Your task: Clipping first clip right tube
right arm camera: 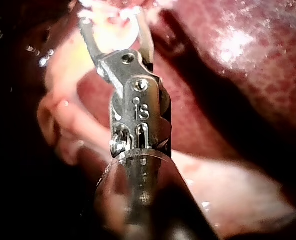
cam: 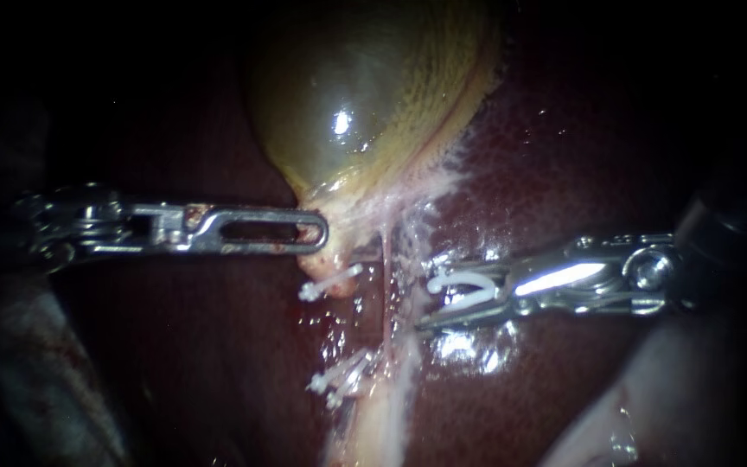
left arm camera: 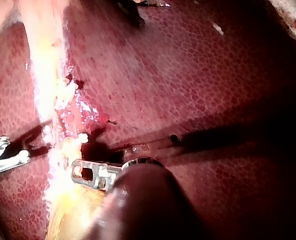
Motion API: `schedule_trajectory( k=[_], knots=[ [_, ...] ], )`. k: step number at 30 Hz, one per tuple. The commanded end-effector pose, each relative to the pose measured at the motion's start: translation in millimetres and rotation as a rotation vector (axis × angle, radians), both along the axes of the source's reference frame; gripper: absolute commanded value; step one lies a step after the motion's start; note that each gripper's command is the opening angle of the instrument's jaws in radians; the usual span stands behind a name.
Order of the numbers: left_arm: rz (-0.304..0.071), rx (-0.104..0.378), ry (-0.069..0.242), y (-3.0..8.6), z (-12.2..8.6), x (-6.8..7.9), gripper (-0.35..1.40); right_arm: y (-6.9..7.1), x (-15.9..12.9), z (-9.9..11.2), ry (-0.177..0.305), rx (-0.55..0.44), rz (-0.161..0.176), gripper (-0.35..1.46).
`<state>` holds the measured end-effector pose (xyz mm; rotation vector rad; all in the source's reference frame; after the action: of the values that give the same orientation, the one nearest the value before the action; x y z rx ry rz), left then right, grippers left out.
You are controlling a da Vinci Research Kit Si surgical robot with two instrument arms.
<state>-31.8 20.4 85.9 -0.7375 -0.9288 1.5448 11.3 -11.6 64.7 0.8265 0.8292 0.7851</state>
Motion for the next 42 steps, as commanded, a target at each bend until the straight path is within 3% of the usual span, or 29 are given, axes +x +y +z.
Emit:
schedule_trajectory(
  k=[1, 19, 42],
  knots=[
    [0.000, -0.001, 0.000, 0.0, 0.0, 0.1, -0.35, -0.1, 0.1, 0.1, 0.000, 0.004, 0.001, 0.58],
    [-0.003, 0.004, 0.001, -0.2, -1.3, 0.0, -0.35, -0.7, 1.6, 4.4, 0.003, 0.020, 0.010, 0.58],
    [-0.009, 0.006, -0.002, -0.4, -2.4, -0.1, -0.35, -0.8, 2.6, 7.6, -0.001, 0.019, -0.008, 0.58]
  ],
)
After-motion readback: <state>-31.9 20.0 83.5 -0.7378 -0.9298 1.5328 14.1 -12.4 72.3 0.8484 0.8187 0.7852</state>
